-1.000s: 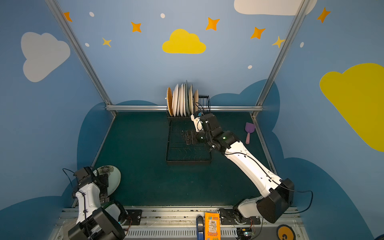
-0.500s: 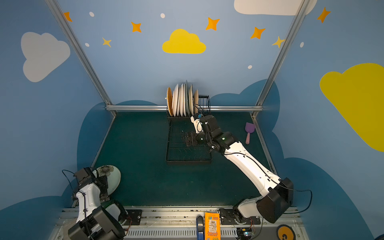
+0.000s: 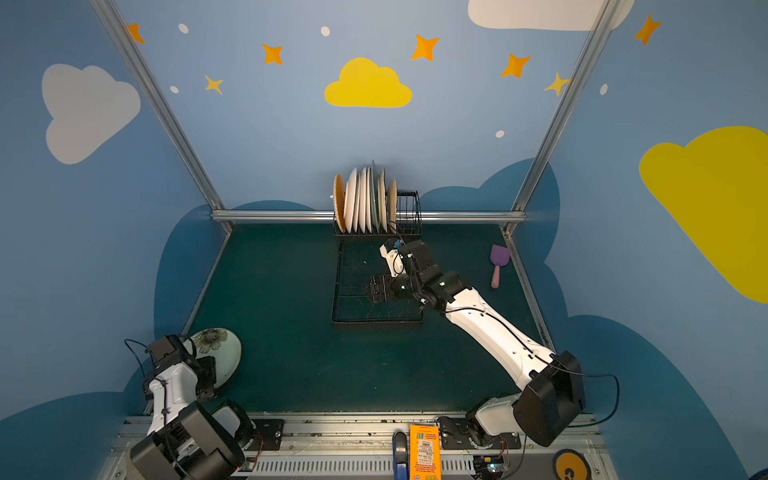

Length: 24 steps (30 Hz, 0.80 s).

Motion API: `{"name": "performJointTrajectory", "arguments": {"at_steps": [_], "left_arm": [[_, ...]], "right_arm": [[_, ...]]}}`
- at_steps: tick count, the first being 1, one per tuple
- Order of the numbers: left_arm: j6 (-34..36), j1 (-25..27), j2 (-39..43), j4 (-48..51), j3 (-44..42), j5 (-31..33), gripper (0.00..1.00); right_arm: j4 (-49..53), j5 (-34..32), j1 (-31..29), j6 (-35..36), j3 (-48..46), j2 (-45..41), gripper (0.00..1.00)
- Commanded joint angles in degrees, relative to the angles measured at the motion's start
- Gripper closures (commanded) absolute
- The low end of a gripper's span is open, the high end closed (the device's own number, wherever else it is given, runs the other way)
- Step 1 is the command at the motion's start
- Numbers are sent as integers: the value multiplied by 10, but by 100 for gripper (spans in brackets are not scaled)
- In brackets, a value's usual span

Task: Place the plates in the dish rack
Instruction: 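Move left gripper to the pale green floral plate edge, then grasp the floral plate edge with left gripper and tilt it up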

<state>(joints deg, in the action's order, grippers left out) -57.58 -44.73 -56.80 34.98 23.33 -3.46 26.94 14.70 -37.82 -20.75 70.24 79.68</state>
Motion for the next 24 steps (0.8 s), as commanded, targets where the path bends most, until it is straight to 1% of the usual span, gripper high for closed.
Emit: {"name": "performJointTrajectory", "arguments": {"at_steps": [1,6,12,16,22,24], "left_arm": [[-7,16,-62,-244,-64,-143,41],[-9,39,-89,-256,-60,-133,44],[-7,79,-93,-250,-47,-105,48],[-13,83,-82,-217,-35,-91,48],[-3,92,-94,-230,-17,-91,51],[-3,97,-108,-246,-15,-100,55]], "right_arm": [[-19,28,-1,-5,-7,-7,11],[-14,37,-1,-3,-9,-1,11],[-14,36,1,-4,-14,0,11],[-15,34,2,-7,-17,1,11],[-13,37,4,-8,-18,4,11],[-13,38,5,-10,-18,5,11]]}}
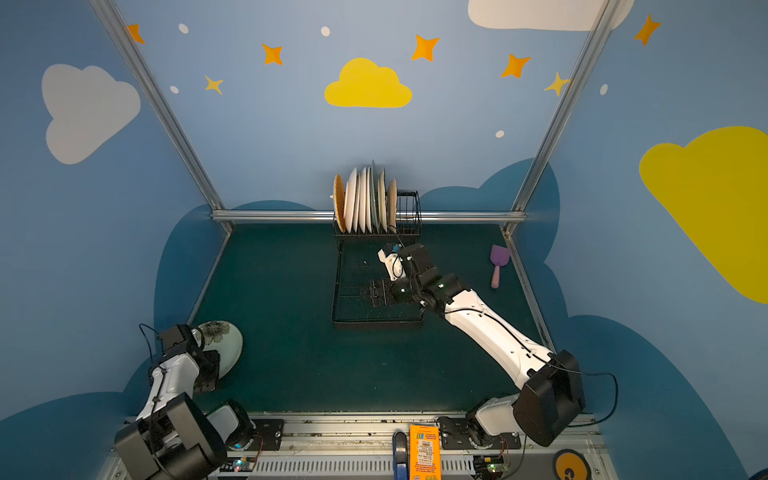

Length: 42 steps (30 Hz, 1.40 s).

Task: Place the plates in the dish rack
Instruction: 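Grasp the floral plate edge with left gripper and tilt it up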

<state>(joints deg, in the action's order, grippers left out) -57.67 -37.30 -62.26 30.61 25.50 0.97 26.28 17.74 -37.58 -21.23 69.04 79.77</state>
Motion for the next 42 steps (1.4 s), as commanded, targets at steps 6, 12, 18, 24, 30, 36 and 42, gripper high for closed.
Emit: {"name": "performJointTrajectory", "arguments": {"at_steps": [6,12,18,24,30,36,42], "left_arm": [[9,48,-111,-250,-21,-167,58],[32,83,-165,-301,-3,-196,59],[44,127,-233,-341,23,-220,60],[39,171,-283,-363,55,-224,61],[18,179,-254,-324,67,-199,52],[28,159,-169,-222,87,-178,37],[15,68,-82,-255,46,-271,22]], "right_arm": [[-4,13,6,-6,-6,7,11],[-1,15,8,-7,-8,8,11],[-1,18,10,-8,-7,11,11],[2,21,13,-7,-6,14,11],[3,19,15,-7,-6,12,11],[-1,25,15,-8,-6,11,11],[-18,41,9,-6,-13,7,11]]}}
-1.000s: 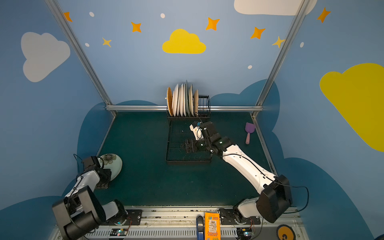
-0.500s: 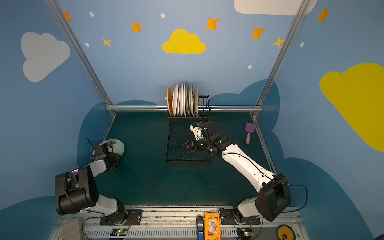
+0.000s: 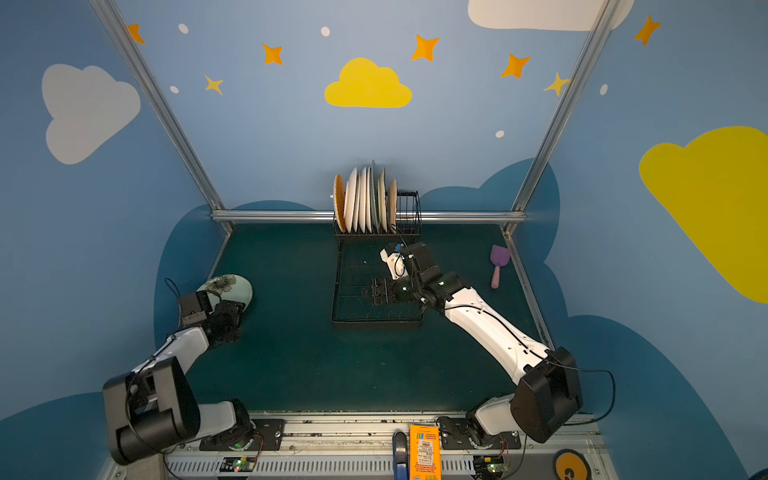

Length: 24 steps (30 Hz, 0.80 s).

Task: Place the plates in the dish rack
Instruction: 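Grasp the floral plate edge with left gripper and tilt it up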

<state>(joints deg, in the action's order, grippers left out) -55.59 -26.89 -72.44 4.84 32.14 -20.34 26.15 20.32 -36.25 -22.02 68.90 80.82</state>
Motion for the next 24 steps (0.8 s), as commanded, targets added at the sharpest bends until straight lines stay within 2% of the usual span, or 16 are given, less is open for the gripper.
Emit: {"name": "performJointTrajectory", "arguments": {"at_steps": [1,6,10,16,24], "left_arm": [[-6,-57,24,-11,-27,-74,21],[-49,-148,-7,-149,-70,-194,22],[-86,-186,-37,-245,-91,-239,23],[-89,-208,-67,-300,-102,-268,23],[-93,-208,-94,-349,-118,-290,24]], "right_arm": [[-26,18,-6,1,-15,-6,11],[-66,34,-13,-3,-33,-7,11],[-92,48,-14,-6,-48,-7,11],[-119,53,-13,-1,-78,-19,11],[-167,60,-14,-15,-128,-32,11]]}}
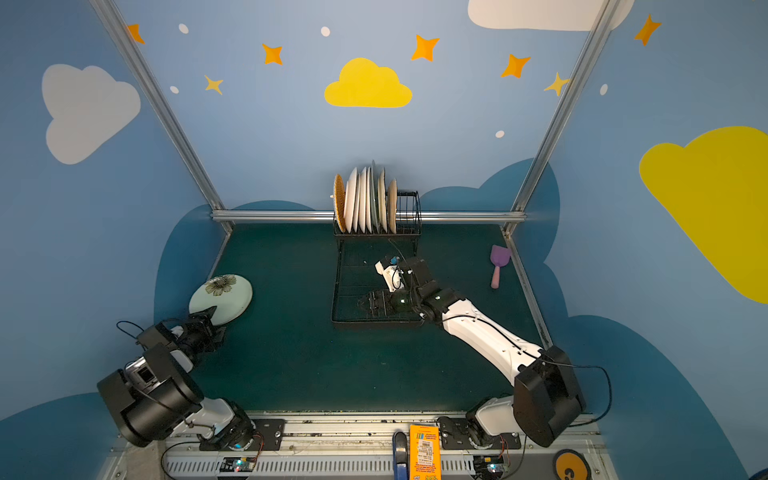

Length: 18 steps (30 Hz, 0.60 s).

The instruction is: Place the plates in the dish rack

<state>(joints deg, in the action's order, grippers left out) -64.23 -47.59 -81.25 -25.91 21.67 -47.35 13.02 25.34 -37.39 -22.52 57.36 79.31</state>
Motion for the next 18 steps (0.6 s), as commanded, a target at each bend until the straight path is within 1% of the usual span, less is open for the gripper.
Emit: {"name": "performJointTrajectory", "arguments": {"at_steps": [1,4,9,12,18], "left_arm": [[-5,-2,-6,-42,-17,-18,24],[10,-2,-7,-24,-17,-15,24],[18,5,-9,-27,-27,4,25],[0,10,-33,-78,-39,12,26],[-38,35,-111,-199,-54,34,33]], "right_arm": [[-44,14,-2,-13,-18,-18,11],[-68,29,-4,-22,-32,-23,11],[-86,36,-7,-30,-42,-25,11],[-89,37,-9,-33,-45,-26,11],[-84,33,-9,-33,-44,-28,11]]}}
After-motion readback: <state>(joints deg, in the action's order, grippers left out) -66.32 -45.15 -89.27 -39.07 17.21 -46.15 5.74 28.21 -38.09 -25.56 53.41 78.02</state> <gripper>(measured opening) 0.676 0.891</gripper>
